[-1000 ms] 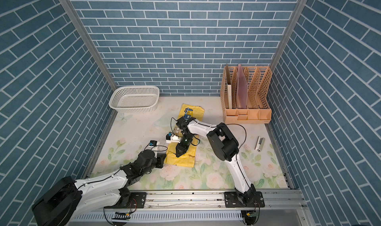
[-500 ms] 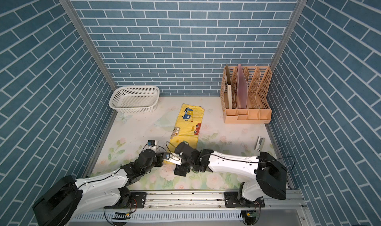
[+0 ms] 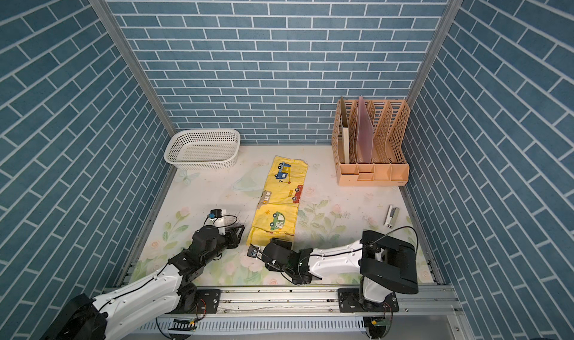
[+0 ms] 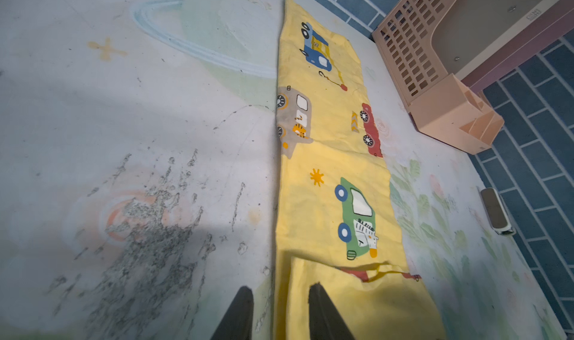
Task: Roll up the pillowcase
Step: Roll the pillowcase at the center of the board.
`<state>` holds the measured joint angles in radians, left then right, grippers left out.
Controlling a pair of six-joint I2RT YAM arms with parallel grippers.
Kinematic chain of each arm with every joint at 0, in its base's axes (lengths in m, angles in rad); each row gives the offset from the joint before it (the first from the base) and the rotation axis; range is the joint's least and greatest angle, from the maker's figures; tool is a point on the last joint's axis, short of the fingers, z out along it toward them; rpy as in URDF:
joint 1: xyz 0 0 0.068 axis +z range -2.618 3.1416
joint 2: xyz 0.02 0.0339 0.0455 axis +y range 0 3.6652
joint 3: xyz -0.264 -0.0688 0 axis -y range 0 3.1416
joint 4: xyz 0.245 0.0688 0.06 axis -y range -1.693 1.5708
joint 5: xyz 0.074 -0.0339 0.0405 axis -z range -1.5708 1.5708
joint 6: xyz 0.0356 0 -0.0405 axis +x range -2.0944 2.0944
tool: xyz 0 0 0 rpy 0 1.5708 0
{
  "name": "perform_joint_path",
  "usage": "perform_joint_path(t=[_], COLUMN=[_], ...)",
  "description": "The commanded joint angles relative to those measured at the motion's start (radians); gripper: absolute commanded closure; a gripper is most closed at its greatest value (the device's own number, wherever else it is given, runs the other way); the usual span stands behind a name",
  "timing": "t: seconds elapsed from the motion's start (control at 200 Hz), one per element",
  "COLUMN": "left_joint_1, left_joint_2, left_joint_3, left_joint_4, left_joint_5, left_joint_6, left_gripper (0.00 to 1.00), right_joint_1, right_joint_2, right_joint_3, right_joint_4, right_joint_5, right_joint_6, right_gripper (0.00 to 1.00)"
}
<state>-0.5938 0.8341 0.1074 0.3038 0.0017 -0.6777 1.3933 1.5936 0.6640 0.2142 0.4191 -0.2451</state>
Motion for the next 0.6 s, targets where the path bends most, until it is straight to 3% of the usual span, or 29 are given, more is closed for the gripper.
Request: perform_joint_path(t=[0.0,0.23,0.315,0.4,0.51,0.595], left_joint_1=[0.029,0.040,0.041,0.042,0.048,0.051], left_joint_2=[-0.015,-0.022,-0.029,-0.046,-0.073,-0.084], left_joint_3=[-0.001,0.004,0.003,0.008,0.011,0.008], left_joint_4=[-0.011,-0.033,-0.032,-0.044,-0.060,-0.064], left_joint_5=[0.046,0.035,0.040,0.032,0.023,0.026], left_joint_6=[0.009,0.018,0.020,0.016,0.013,0.014], left_gripper=[0.63,0.61,0.60,0.60,0.60,0.59], right_joint_1=[0.001,0.003,0.003,0.000,-0.009,-0.019], right_joint_2=[0.071,0.106,0.147,0.215,0.261,0.221], right_joint_3=[0.003,0.015,0.028,0.055,0.076,0.071], right_joint_4=[0.032,0.004,-0.004,-0.033,-0.054,-0.057], right_joint_5=[0.040,-0.019,0.047,0.108,0.119,0.056], right_joint_6=[-0.008,0.010,0.009,0.012,0.012,0.006], right_gripper=[0.46,0.41,0.63,1.00,1.00,1.00])
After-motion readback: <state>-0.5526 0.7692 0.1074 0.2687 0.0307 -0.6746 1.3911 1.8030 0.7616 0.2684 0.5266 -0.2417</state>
